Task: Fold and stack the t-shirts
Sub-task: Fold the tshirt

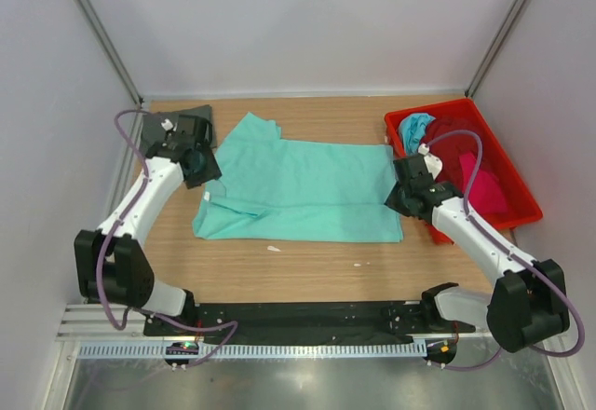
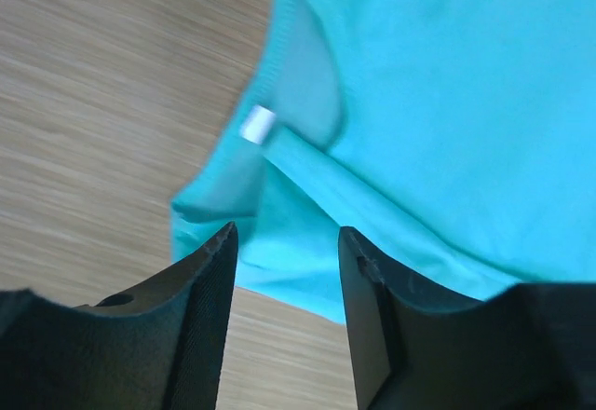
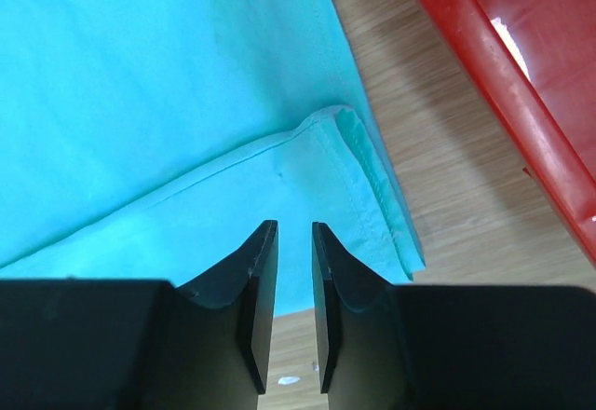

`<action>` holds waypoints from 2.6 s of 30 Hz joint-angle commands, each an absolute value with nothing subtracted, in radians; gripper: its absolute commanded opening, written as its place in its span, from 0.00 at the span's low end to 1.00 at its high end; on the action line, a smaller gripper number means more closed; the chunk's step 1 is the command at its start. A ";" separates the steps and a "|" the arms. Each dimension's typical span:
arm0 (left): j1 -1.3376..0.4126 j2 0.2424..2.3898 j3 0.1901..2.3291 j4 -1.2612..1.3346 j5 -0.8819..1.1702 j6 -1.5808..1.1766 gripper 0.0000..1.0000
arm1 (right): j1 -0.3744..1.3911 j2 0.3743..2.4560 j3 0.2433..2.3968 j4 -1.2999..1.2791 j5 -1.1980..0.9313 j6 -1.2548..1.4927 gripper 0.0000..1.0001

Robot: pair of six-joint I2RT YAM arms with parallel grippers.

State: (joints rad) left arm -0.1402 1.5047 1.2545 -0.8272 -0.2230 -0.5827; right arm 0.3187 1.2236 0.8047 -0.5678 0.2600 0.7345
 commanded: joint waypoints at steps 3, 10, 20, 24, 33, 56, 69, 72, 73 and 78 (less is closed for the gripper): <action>-0.216 1.362 1.064 -0.770 -0.102 -0.722 0.44 | 0.322 1.157 0.776 -0.580 0.167 0.724 0.24; -0.221 1.393 0.907 -0.683 -0.077 -0.779 0.40 | 0.333 1.201 0.693 -0.488 0.078 0.703 0.22; -0.221 1.515 0.885 -0.666 -0.250 -0.811 0.41 | 0.342 1.279 0.568 -0.399 0.097 0.698 0.22; -0.222 1.566 0.903 -0.695 -0.322 -0.813 0.41 | 0.347 1.321 0.555 -0.432 0.184 0.703 0.20; -0.221 1.494 0.994 -0.802 -0.285 -0.804 0.52 | 0.485 1.230 0.638 -0.557 0.265 0.755 0.20; -0.221 1.666 1.158 -0.657 -0.100 -0.778 0.61 | 0.615 1.238 0.917 -0.563 0.301 0.640 0.27; -0.221 1.767 1.206 -0.649 -0.092 -0.784 0.52 | 0.617 1.262 0.881 -0.542 0.311 0.646 0.27; -0.225 1.757 1.215 -0.673 -0.118 -0.781 0.51 | 0.617 1.269 0.874 -0.535 0.311 0.647 0.27; -0.232 1.741 1.221 -0.692 -0.135 -0.779 0.51 | 0.617 1.269 0.870 -0.534 0.307 0.647 0.27; -0.244 1.660 1.241 -0.776 -0.224 -0.759 0.56 | 0.667 1.284 0.877 -0.413 0.284 0.573 0.28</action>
